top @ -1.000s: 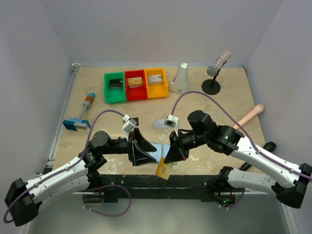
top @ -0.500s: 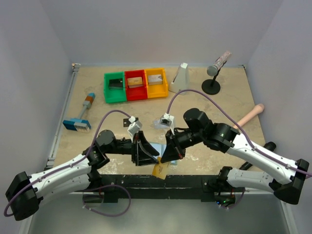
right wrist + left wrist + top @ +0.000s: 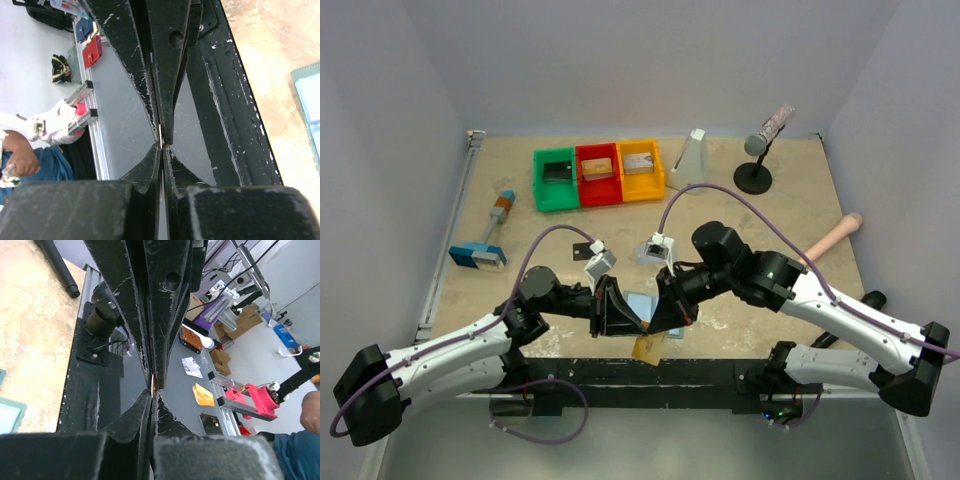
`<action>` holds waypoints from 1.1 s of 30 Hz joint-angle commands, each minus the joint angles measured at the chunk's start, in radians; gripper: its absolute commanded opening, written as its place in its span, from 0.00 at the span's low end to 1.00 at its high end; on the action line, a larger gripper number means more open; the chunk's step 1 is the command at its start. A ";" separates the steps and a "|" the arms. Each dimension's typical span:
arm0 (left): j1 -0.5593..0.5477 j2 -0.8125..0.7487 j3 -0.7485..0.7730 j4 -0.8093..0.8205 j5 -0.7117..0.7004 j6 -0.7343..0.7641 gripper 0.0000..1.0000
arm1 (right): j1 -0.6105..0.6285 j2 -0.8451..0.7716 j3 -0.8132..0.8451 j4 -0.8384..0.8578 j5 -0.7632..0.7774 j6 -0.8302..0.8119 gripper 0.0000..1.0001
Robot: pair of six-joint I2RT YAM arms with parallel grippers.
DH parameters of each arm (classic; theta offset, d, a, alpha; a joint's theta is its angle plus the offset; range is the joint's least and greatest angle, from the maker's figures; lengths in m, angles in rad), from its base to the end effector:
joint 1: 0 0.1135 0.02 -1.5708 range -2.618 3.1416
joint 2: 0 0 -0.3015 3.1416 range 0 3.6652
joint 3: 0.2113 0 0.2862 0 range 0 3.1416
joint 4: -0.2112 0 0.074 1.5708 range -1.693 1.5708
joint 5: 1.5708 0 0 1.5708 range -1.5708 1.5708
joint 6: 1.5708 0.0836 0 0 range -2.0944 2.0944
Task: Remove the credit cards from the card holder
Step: Reset both arms
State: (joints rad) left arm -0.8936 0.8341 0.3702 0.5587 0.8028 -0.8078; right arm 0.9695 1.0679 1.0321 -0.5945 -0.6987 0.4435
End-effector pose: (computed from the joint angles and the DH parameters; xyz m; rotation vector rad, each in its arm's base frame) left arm 0.0948 -0.2138 0.2778 0.8580 1.6495 -1.8644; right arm 0.1073 0.2514 0.3463 -1.0704 2.2381 1.4810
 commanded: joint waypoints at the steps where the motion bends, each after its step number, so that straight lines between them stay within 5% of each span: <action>1: -0.002 0.000 0.024 0.081 -0.002 -0.001 0.00 | 0.006 -0.022 0.037 0.021 -0.012 0.000 0.18; 6: 0.012 -0.094 -0.031 0.015 -0.205 0.016 0.00 | -0.015 -0.074 0.071 -0.069 0.083 -0.018 0.48; 11: 0.024 -0.311 -0.094 -0.161 -0.673 -0.066 0.00 | -0.029 -0.271 -0.044 0.057 0.292 0.059 0.54; 16: 0.024 -0.400 -0.163 -0.109 -0.924 -0.227 0.00 | -0.026 -0.434 -0.251 0.344 0.424 0.205 0.55; 22: 0.022 -0.372 -0.211 0.035 -0.991 -0.338 0.00 | -0.015 -0.450 -0.392 0.567 0.458 0.322 0.61; 33: 0.021 -0.326 -0.221 0.151 -0.923 -0.343 0.00 | 0.006 -0.298 -0.380 0.651 0.492 0.394 0.66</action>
State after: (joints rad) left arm -0.8726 0.5076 0.1585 0.5987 -0.1337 -1.1351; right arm 0.9703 0.7589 0.6319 -0.0597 -0.2497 0.7872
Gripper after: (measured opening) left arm 0.018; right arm 0.654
